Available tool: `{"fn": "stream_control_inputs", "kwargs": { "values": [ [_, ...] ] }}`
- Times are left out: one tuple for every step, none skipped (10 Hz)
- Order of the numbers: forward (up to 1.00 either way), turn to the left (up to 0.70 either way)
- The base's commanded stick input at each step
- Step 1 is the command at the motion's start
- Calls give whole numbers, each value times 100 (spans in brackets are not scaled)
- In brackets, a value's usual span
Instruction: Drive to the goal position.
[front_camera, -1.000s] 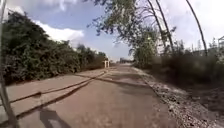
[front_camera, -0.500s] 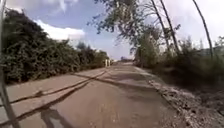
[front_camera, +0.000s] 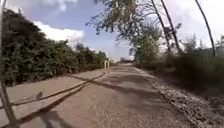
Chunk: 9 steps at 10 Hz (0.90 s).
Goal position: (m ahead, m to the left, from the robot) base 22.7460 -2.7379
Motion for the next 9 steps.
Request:
{"fn": "stream_control_inputs", "kwargs": {
  "values": [
    [70,0],
    [70,-1],
    [70,-1],
    [70,-2],
    [70,-3],
    [70,-6],
    [70,-8],
    [70,-8],
    [70,-8]
  ]
}}
